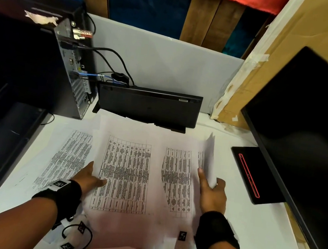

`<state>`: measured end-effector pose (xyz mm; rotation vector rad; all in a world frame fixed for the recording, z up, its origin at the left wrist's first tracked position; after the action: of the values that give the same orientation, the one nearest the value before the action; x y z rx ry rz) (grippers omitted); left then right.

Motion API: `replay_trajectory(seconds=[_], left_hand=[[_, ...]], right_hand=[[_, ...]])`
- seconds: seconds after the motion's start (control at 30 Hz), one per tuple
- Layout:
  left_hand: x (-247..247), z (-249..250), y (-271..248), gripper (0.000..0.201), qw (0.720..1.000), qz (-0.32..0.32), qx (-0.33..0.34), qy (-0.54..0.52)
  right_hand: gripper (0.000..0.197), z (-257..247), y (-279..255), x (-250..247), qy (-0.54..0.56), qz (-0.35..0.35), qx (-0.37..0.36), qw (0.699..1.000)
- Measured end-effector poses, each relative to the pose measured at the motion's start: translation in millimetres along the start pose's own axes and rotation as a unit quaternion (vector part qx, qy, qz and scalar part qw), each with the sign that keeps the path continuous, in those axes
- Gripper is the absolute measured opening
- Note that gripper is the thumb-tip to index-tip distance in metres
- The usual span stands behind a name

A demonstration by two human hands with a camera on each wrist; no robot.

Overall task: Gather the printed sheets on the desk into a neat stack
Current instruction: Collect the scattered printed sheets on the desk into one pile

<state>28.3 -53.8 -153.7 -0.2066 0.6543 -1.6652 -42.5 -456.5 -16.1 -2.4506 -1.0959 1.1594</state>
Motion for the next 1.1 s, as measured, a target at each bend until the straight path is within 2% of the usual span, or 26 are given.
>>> replay_trajectory(seconds=[0.07, 0.1, 0.17, 0.23, 0.3, 0.4, 0.53, 0.6, 0.67, 0.77, 0.83, 0.9, 1.0, 1.1], left_hand=[[-0.4, 0.6, -1.3, 0.097, 1.000, 0.004, -0.005, -0.009], [0.2, 1.3, -3.0, 0.099, 1.000, 0.003, -0.012, -0.014], [-0.5, -1.0, -3.4, 0.104, 0.999, 0.000, -0.024, -0.022], [-2.2, -5.6, 3.8, 0.112, 1.000, -0.007, -0.007, -0.011], [-3.0, -8.7, 8.3, 0.117, 1.000, -0.011, -0.002, 0.000], [-4.1, 5.9, -3.8, 0.101, 1.000, -0.006, 0.014, 0.004], [-2.9, 23.5, -15.3, 0.075, 0.999, 0.008, 0.035, 0.000], [-1.1, 27.1, -17.5, 0.069, 0.999, 0.005, 0.039, -0.008], [0.1, 29.2, -19.5, 0.070, 0.999, 0.001, 0.043, -0.025], [0.5, 32.6, -23.4, 0.078, 0.998, 0.003, 0.059, -0.038], [0.9, 41.4, -27.4, 0.081, 0.995, 0.012, 0.089, -0.053], [0.4, 57.0, -34.6, 0.082, 0.987, 0.021, 0.130, -0.090], [4.5, 75.0, -45.3, 0.069, 0.978, 0.005, 0.152, -0.143], [2.9, 67.9, -44.8, 0.086, 0.988, -0.015, 0.124, -0.095]], right_hand=[[0.100, -4.0, 3.5, -1.2, -0.069, -0.007, -0.001, 0.998], [0.102, -1.4, 8.3, 1.9, -0.111, -0.024, 0.005, 0.994], [0.089, 10.1, 18.0, 8.3, -0.176, -0.049, 0.029, 0.983], [0.058, 20.3, 26.9, 7.8, -0.196, -0.031, 0.043, 0.979], [0.034, 19.2, 26.3, 2.0, -0.183, -0.019, 0.038, 0.982], [0.016, -13.2, 11.4, -22.2, -0.141, 0.008, -0.014, 0.990], [0.018, -81.7, -28.7, -73.4, -0.120, 0.101, -0.135, 0.978], [0.018, -112.0, -54.4, -96.0, -0.084, 0.125, -0.193, 0.970], [0.016, -133.7, -75.2, -110.6, -0.031, 0.124, -0.224, 0.966], [0.017, -150.1, -90.7, -112.6, 0.067, 0.077, -0.243, 0.965], [0.022, -149.7, -89.4, -95.5, 0.106, 0.030, -0.230, 0.967], [0.026, -134.1, -77.8, -62.1, 0.113, -0.026, -0.180, 0.977], [0.035, -93.4, -63.2, 3.5, 0.068, -0.111, -0.085, 0.988], [0.075, -44.0, -63.6, 63.0, 0.007, -0.213, 0.038, 0.976]])
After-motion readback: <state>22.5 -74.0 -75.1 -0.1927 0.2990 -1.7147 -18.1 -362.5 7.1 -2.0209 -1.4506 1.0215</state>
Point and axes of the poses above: each hand's wrist, its own y-axis towards the middle knuckle, its own x-axis out of the palm, z = x × y, the point moved 7 cm from there along y, towards the middle knuckle, and after that the axes turned 11 degrees about x, right-handed, at the moved point
